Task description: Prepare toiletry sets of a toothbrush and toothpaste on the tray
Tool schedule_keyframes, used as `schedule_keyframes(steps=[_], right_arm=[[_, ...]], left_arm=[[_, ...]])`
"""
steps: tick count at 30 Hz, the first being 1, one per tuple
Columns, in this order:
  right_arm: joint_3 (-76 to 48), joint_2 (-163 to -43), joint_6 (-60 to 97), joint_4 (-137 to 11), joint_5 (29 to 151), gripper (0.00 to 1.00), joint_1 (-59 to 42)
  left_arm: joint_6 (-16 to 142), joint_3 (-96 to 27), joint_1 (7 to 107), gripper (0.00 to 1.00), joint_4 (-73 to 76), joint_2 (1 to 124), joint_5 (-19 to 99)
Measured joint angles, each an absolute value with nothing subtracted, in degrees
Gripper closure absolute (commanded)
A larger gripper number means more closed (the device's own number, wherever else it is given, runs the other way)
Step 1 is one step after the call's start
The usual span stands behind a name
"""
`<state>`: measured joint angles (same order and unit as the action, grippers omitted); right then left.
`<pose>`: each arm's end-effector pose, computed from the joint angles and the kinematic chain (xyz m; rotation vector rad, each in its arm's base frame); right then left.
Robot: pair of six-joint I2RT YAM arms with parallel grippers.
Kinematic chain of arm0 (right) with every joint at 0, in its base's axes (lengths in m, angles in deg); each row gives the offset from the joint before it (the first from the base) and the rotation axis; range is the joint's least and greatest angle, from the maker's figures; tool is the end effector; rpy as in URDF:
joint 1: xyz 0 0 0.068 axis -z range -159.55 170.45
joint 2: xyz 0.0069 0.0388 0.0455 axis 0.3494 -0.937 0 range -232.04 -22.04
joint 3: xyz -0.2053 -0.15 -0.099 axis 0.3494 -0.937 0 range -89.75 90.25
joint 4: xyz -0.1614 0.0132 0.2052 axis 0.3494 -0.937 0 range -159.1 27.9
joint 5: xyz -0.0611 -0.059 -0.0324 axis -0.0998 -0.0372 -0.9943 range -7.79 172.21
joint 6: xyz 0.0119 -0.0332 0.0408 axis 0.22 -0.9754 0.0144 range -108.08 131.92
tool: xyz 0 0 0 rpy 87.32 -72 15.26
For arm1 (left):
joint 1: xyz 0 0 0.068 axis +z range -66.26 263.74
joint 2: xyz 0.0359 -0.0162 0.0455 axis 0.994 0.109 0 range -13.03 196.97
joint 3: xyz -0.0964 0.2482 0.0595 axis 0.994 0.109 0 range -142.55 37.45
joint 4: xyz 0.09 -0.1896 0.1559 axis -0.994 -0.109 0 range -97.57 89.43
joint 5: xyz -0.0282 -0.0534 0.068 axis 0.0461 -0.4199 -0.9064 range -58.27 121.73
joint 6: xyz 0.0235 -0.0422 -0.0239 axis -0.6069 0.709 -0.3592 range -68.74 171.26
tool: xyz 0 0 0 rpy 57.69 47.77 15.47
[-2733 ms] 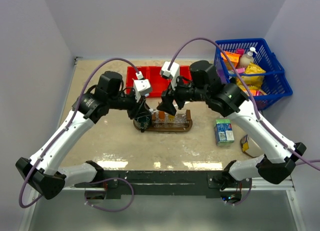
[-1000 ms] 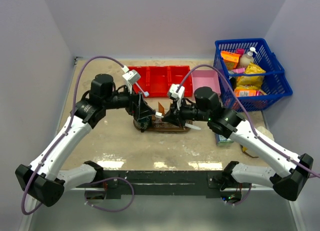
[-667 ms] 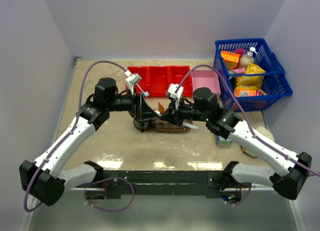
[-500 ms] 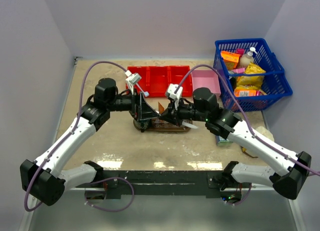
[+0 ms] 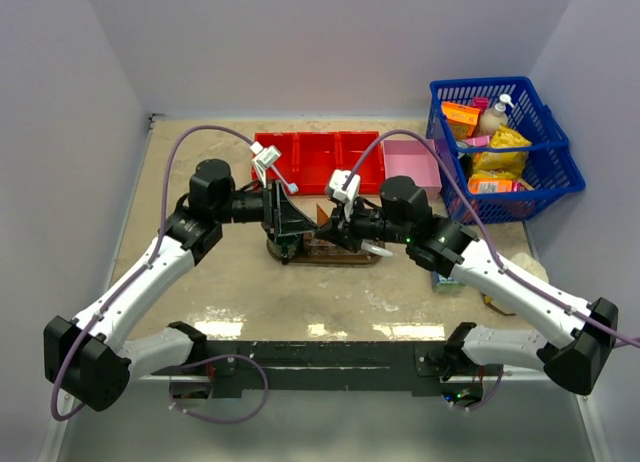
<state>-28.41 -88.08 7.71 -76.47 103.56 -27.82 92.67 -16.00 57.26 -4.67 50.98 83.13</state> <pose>0.1656 0.2050 0.3595 -1.1025 1.6415 0.8659 0.2108 -0.1360 0.3405 0.4596 2.0037 -1.5998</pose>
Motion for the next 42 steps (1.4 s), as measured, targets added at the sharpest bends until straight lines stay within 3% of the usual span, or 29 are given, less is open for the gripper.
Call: schedule_keyframes(steps=[5, 11, 24, 33, 42], right_arm=[[-28.41, -88.05, 7.08, -76.36, 102.01, 1.00, -28.26], [-28.41, -88.01, 6.47, -76.25, 101.09, 0.99, -28.50], [-29.20, -87.99, 5.86, -75.48, 97.09, 0.66, -28.94], [-30.49, -87.90, 5.94, -75.26, 94.09, 0.39, -28.94], [-32.48, -81.10, 8.11, -75.37, 90.33, 0.26, -28.94]], left_arm=[[93.92, -14.91, 57.48, 0.52, -3.99, 50.91, 83.22], [94.64, -13.69, 57.57, 0.67, -3.33, 50.36, 82.78], [98.29, -11.94, 57.59, 0.98, 1.34, 50.06, 82.10], [101.55, -10.63, 57.59, 1.00, 6.37, 50.08, 81.97], [100.98, -10.65, 57.54, 1.00, 7.48, 51.11, 78.78]])
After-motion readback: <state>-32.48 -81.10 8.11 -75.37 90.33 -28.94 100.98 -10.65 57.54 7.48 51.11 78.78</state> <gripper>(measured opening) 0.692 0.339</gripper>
